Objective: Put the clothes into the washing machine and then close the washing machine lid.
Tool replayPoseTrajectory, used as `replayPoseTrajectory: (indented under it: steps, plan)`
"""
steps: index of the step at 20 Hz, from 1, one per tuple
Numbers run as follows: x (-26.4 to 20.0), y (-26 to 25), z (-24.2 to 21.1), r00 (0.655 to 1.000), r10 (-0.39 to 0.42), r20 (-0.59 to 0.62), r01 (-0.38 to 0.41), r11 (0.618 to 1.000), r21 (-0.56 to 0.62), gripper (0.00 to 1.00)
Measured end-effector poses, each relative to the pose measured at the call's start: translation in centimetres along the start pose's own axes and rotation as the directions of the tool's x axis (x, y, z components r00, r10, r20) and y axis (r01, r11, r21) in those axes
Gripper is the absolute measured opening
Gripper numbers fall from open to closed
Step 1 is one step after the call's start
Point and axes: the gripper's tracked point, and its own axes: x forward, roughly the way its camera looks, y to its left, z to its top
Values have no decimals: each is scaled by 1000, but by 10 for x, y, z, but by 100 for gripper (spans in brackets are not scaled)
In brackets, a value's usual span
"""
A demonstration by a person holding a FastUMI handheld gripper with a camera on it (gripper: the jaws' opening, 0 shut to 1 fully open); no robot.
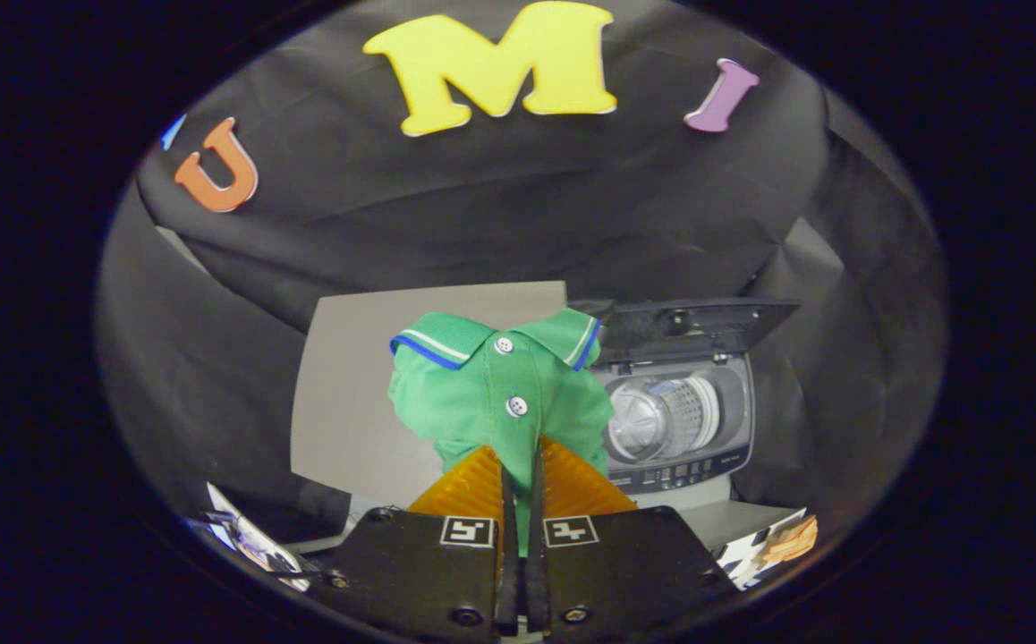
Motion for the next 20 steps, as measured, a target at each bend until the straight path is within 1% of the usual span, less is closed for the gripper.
replayPoseTrajectory:
  steps: [7, 13, 16, 20]
  plan:
    - [-20, -72, -23, 998, -58, 26, 54, 988, 147, 7]
    - [-30, -124, -31, 994, -107, 37, 97, 971, 217, 7]
    - [-27, -145, -33, 993, -109, 38, 97, 965, 242, 7]
    - [-11, -174, -33, 996, -87, 33, 75, 962, 264, 7]
